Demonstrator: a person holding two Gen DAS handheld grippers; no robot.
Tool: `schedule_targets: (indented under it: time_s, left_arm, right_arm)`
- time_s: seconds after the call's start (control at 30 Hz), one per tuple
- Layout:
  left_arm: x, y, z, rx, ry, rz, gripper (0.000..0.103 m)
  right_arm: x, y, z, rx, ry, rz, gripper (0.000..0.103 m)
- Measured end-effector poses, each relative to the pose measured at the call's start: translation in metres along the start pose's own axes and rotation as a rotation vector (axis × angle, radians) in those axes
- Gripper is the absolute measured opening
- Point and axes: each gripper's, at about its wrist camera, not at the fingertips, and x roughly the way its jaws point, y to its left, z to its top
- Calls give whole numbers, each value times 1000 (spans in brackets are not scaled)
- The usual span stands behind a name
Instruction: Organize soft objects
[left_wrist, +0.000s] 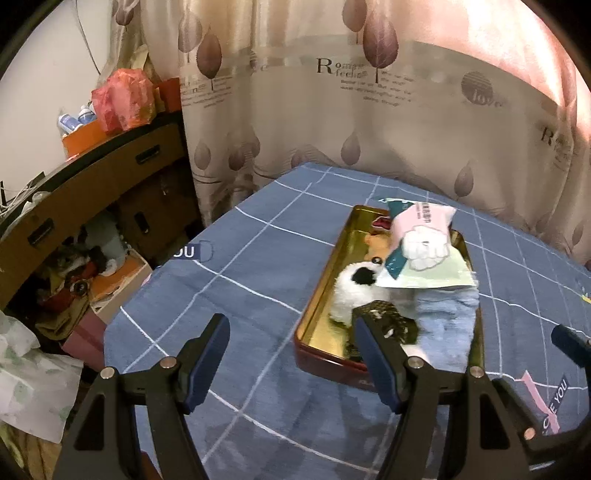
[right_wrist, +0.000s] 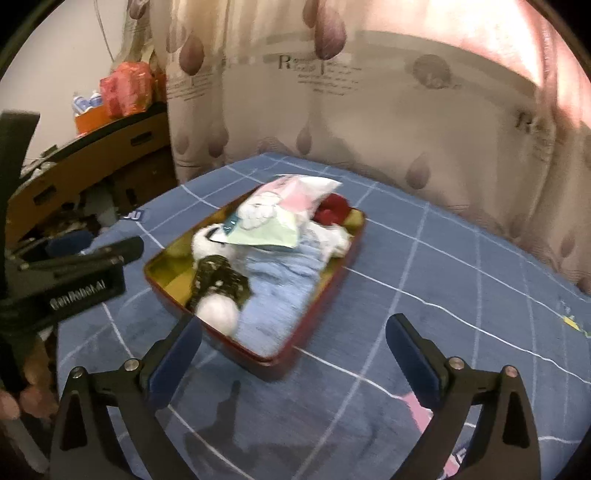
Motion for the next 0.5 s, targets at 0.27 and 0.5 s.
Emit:
schedule_targets:
  time_s: [0.27, 0.5]
  left_arm:
    - [-3, -9, -3, 32, -13, -3, 72]
    - [-1, -8, -2, 32, -9, -3, 72]
  right_arm:
    - [5, -10, -9, 35, 37, 14, 100]
    - [5, -7, -12, 30, 47, 27, 100]
